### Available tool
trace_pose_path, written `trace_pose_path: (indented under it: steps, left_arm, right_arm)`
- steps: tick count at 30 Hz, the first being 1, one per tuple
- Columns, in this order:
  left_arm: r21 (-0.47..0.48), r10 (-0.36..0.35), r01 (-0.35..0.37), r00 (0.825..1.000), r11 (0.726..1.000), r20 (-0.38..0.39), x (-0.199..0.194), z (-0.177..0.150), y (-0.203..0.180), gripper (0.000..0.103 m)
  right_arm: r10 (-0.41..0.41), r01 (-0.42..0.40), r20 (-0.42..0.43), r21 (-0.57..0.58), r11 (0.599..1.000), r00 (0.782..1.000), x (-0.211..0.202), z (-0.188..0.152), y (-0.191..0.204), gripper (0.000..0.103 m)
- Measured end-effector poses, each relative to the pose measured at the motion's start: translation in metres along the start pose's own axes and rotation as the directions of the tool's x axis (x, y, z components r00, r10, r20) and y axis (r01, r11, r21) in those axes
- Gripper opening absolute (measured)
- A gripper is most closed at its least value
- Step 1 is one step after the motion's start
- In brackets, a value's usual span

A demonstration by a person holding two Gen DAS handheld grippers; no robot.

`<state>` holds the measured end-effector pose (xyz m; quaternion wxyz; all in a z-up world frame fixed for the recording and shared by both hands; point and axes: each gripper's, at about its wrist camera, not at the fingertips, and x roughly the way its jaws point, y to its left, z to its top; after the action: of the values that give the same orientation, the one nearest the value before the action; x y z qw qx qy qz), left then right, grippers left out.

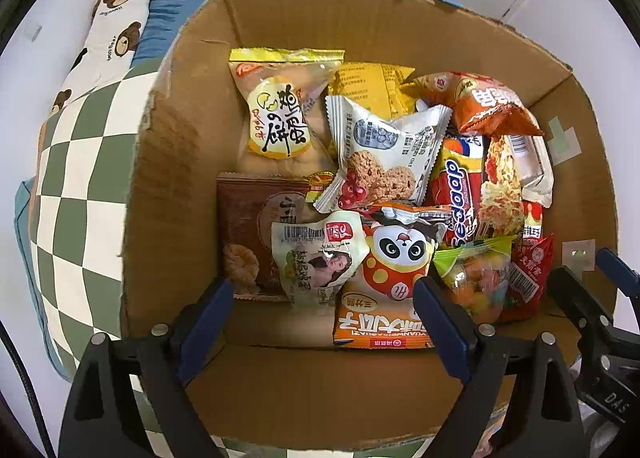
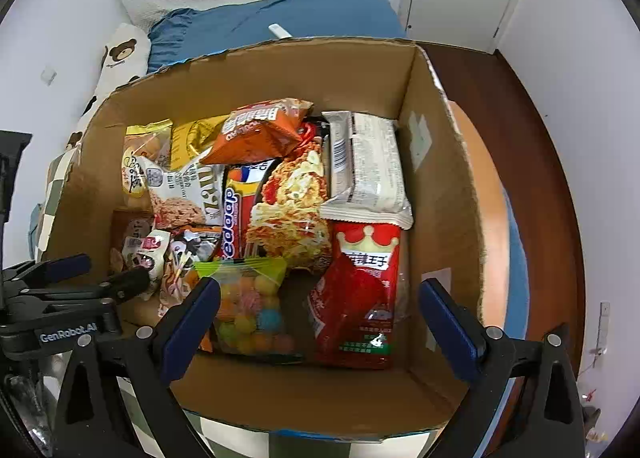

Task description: Organize snacks

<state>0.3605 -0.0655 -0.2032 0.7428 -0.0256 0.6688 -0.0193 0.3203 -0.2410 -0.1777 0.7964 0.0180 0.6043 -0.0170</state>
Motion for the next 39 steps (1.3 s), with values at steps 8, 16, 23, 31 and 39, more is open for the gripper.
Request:
trace_pose_path:
  steps: [8, 16, 23, 31, 39]
  left_arm:
    - [-0.009, 0.008, -0.007, 0.995, 1.0, 0.104, -0.042, -0.016, 0.002, 0.092]
    - [-0.015, 0.045, -0.042, 0.958, 0.999, 0.284, -0.108, -0.052, 0.005, 0.092]
    - [-0.018, 0.04, -0.036, 0.899, 0.999, 0.436, -0.167, -0.106, 0.007, 0.092]
    - [-0.004, 0.035, -0.038, 0.85, 0.999, 0.526, -0.212, -0.162, 0.007, 0.092]
    - [-0.003, 0.048, -0.057, 0.801, 0.998, 0.597, -0.246, -0.202, 0.007, 0.092]
  right_arm:
    - [-0.009, 0.01, 0.063, -0.006, 1.0, 0.998, -0.025, -0.004, 0.003, 0.101]
    - [-0.016, 0.023, 0.191, -0.036, 0.999, 0.981, -0.085, -0.028, 0.009, 0.102]
    - [-0.007, 0.021, 0.303, -0.044, 0.999, 0.953, -0.153, -0.069, 0.007, 0.102]
    - [0.004, 0.019, 0.418, -0.049, 0.999, 0.909, -0.231, -0.125, 0.009, 0.103]
    - [0.0, 0.024, 0.494, -0.041, 0.999, 0.869, -0.283, -0.163, 0.012, 0.103]
